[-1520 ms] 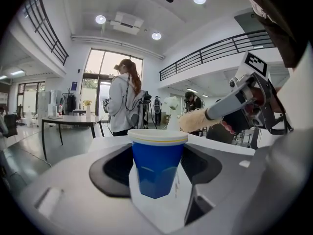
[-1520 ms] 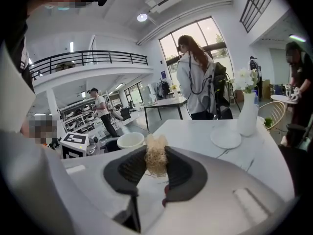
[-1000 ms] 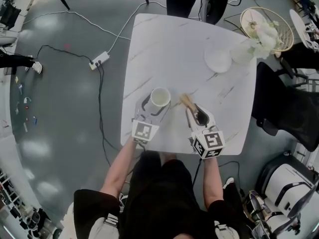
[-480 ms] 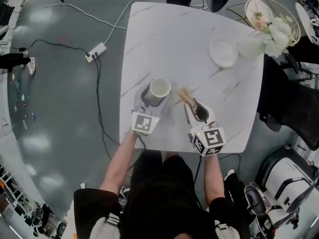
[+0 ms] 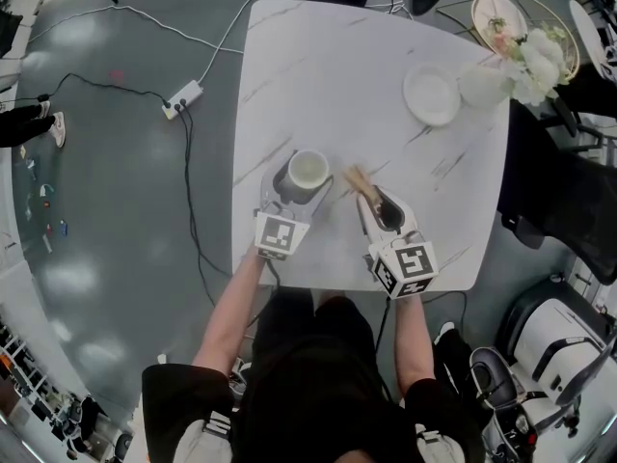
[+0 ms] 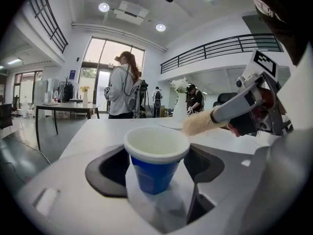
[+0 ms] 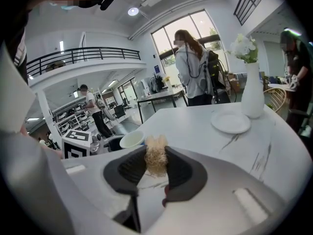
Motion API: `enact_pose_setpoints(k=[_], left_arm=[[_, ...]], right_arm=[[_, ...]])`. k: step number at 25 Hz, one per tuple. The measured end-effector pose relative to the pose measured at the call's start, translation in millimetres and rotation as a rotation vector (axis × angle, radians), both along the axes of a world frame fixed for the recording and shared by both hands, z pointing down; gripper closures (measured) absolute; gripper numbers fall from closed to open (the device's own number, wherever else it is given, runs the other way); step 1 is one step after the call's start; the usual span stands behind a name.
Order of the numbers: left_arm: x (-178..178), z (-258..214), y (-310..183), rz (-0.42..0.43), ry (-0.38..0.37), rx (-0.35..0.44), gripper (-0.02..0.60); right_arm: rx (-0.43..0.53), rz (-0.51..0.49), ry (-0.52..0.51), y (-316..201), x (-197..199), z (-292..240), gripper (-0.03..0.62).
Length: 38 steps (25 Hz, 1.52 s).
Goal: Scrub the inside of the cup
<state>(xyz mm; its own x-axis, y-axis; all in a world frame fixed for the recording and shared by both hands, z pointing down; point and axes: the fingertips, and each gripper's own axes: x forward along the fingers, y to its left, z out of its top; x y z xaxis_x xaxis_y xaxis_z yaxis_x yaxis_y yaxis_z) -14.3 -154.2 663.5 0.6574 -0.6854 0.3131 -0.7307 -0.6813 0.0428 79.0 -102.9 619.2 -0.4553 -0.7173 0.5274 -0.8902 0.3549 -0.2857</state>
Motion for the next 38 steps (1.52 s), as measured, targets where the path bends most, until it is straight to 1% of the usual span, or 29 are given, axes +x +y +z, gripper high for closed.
enact_pose_setpoints(k=[2, 5, 7, 9, 12, 16, 21, 33, 35, 38], left_arm=[[-0.4, 0.9, 2.0, 0.001, 0.011, -0.01, 0.218], [-2.2, 2.3, 4.8, 0.012, 0.001, -0.022, 0.201], [-2.4, 1.6, 7.0, 0.017, 0.017, -0.034, 0.189], [-2.4, -0.6, 10.6, 0.02, 0.024, -0.043, 0.185], [-2.5, -7.6, 17.1, 0.022, 0.016, -0.047, 0.184], [-6.0, -15.9, 27.2, 0.013, 0.011, -0.064, 0.187], [-16.4, -21.9, 35.5, -0.027, -0.003, -0.084, 0.187], [-23.8, -47.0, 36.7, -0.066, -0.016, -0.03, 0.189], [-24.6, -54.5, 37.2, -0.072, -0.018, -0.019, 0.2], [-28.0, -70.7, 38.0, -0.088, -0.007, -0.006, 0.255]], right_arm=[[0.0, 0.003, 0.002, 1.0, 0.6, -1.4, 0.49], [0.003, 0.011, 0.004, 1.6, 2.7, -3.5, 0.49], [0.009, 0.015, 0.006, 1.2, 3.4, -6.6, 0.49], [0.017, 0.017, 0.008, 1.9, 4.0, -11.5, 0.49], [0.029, 0.018, 0.008, 3.3, 5.8, -19.2, 0.49], [0.05, 0.012, 0.007, 6.4, 5.8, -32.8, 0.49], [0.074, -0.001, -0.002, 14.4, 2.6, -49.1, 0.49], [0.1, -0.008, -0.009, 28.9, 5.1, -63.2, 0.49], [0.106, -0.01, -0.009, 30.1, 5.9, -66.7, 0.49], [0.119, -0.014, -0.008, 31.0, 4.6, -75.8, 0.49]])
